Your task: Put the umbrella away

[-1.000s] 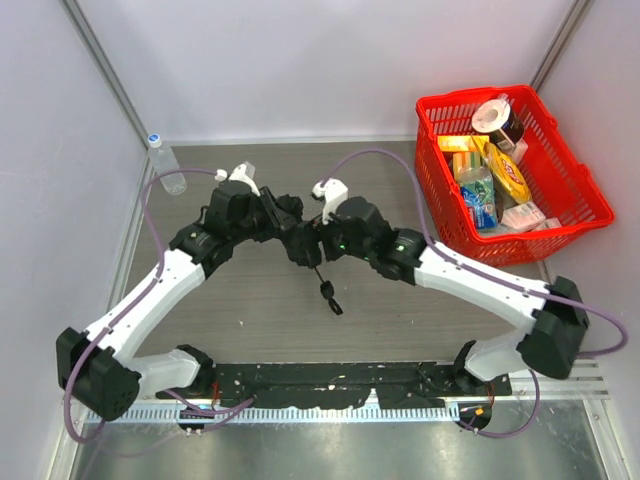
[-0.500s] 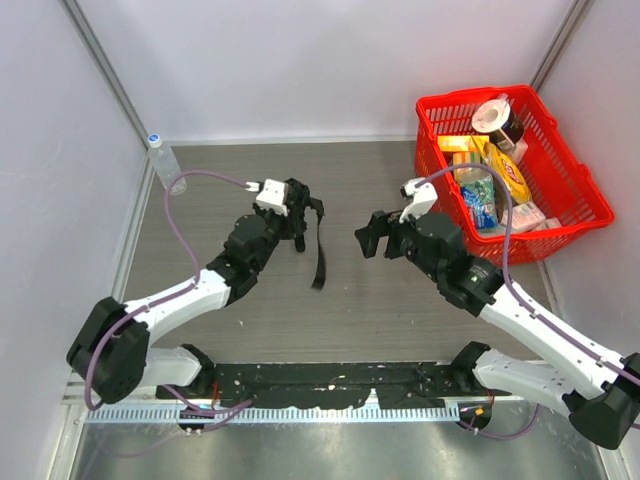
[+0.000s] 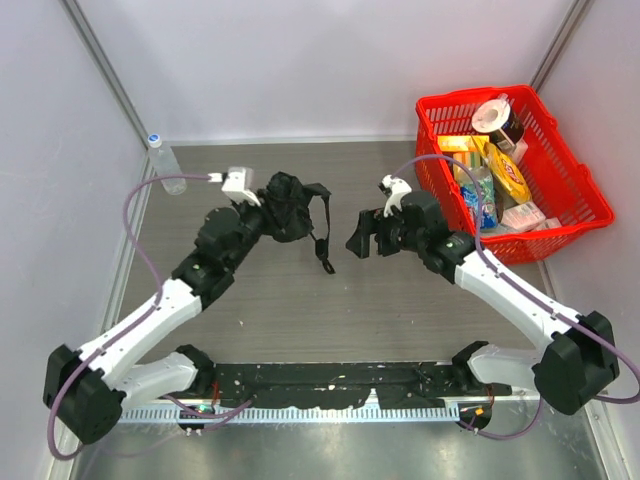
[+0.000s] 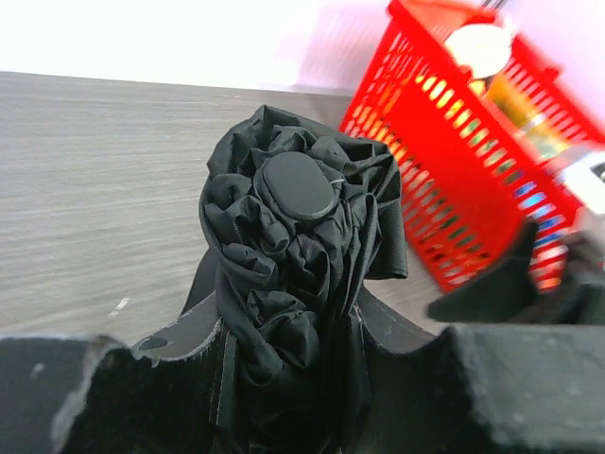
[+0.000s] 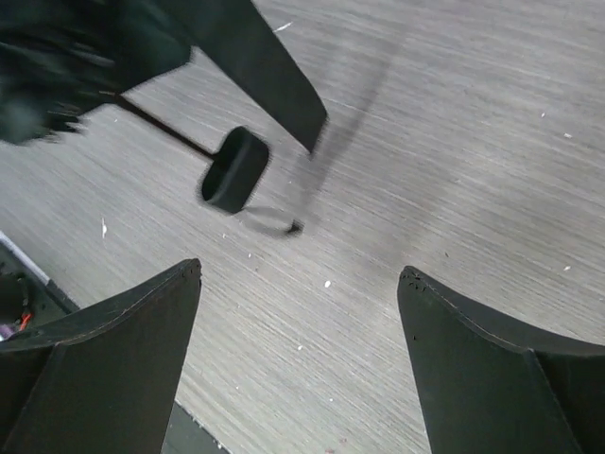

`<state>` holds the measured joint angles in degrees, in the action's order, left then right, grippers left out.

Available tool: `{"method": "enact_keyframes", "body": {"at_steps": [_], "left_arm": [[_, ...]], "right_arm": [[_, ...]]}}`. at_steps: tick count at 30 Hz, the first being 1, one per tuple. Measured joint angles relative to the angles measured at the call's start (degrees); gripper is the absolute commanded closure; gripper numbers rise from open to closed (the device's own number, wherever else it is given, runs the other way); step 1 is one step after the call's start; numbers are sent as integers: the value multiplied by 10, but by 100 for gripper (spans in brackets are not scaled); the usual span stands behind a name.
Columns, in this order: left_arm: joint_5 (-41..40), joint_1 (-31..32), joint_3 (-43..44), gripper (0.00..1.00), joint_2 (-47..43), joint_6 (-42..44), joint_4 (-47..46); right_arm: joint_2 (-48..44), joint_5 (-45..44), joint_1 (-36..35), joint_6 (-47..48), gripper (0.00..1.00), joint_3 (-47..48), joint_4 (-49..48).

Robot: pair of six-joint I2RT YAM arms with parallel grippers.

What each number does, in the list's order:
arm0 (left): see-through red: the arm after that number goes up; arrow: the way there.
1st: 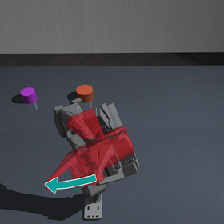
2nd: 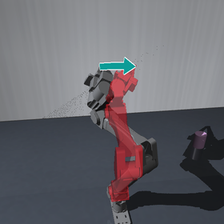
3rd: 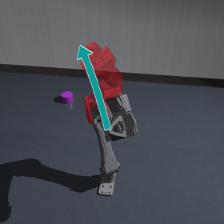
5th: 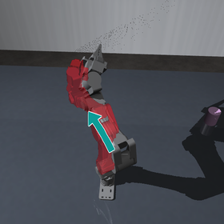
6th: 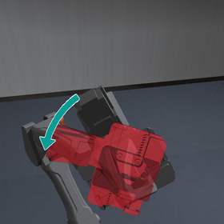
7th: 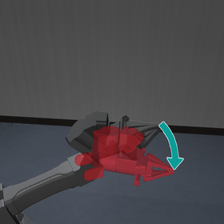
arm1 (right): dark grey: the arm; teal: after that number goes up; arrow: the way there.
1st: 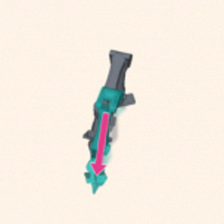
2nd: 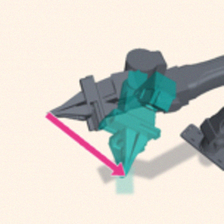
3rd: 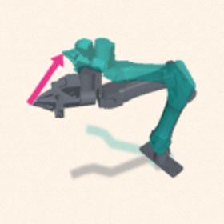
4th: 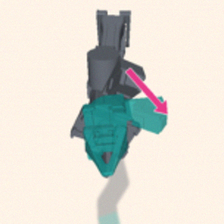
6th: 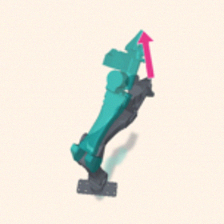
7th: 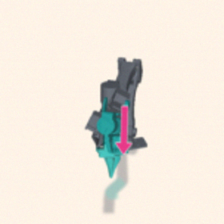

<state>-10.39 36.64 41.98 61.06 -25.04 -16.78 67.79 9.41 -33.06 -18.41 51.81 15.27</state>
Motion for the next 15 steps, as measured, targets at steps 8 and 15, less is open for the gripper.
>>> {"method": "enact_keyframes", "body": {"at_steps": [8, 15], "left_arm": [[169, -111, 91, 100, -59, -204, 164], [285, -141, 96, 100, -61, -261, 261]], "right_arm": [[2, 128, 29, 17, 12, -2, -28], [1, 152, 28, 30, 12, 15, -58]]}}
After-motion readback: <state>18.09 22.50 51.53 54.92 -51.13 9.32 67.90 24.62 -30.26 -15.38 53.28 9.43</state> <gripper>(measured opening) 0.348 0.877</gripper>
